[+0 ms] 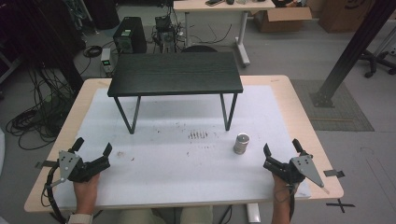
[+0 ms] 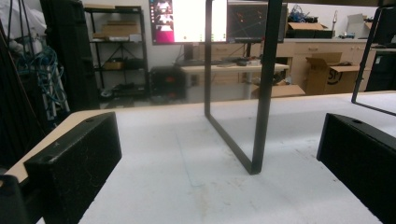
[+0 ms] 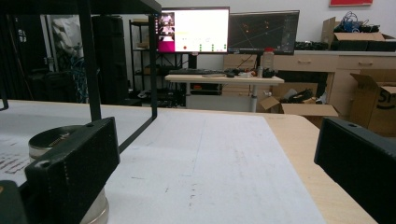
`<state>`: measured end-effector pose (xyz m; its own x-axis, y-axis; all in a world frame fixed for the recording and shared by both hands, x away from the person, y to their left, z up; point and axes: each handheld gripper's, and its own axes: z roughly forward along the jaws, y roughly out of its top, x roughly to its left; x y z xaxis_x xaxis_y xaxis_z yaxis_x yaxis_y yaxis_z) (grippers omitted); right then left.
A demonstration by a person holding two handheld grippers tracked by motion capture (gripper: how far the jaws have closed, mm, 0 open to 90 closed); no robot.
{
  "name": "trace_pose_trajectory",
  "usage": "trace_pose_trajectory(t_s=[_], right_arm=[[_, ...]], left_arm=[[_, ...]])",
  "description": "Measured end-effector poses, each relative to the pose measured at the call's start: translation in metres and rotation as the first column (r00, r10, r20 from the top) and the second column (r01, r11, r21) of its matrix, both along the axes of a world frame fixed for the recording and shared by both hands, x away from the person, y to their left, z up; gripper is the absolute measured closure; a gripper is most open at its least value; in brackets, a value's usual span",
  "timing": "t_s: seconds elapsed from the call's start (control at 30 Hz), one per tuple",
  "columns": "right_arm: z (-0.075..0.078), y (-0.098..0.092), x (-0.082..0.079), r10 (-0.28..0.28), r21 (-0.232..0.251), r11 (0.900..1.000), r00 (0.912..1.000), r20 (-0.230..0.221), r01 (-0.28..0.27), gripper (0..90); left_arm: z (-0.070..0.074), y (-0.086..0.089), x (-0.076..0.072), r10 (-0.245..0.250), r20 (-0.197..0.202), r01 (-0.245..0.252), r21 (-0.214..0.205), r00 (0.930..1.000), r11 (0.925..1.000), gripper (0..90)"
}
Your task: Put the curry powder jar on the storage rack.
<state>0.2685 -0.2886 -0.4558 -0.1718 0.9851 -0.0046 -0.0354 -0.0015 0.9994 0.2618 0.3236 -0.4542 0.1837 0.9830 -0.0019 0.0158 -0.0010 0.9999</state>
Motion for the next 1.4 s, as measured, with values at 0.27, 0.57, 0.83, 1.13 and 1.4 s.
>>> trace_pose_trajectory(t_s=[0.27,0.57,0.83,1.13,1.4], right_arm=[[0.0000,-0.0003,0.0000,0.001,0.003,1.0000,1.0000,0.000,-0.001,0.0],[0.0001,-0.0005,0.0002,0.001,0.004,1.0000,1.0000,-0.003,-0.001,0.0],[0.0003,-0.0004,0.0005,-0.002,0.003,1.0000,1.0000,-0.005,0.002,0.0],[0.0005,-0.0004,0.0004,-0.003,0.004,1.0000,1.0000,-0.004,0.003,0.0],[0.0013,-0.0016,0.0021,-0.006,0.017,0.9998,0.9998,-0.018,0.006,0.0]], left_arm=[[0.0000,-0.0001,-0.0001,0.000,0.000,0.000,0.001,1.0000,1.0000,0.2],[-0.0001,-0.0001,-0.0001,0.000,0.001,0.000,0.003,1.0000,1.0000,0.2],[0.0000,0.0000,0.0000,-0.001,0.001,0.001,0.002,1.0000,1.0000,0.2],[0.0000,0.0001,0.0000,-0.001,0.000,0.001,0.001,1.0000,1.0000,0.3],[0.0001,0.0000,0.0001,-0.001,0.000,0.001,0.000,1.0000,1.0000,0.3]])
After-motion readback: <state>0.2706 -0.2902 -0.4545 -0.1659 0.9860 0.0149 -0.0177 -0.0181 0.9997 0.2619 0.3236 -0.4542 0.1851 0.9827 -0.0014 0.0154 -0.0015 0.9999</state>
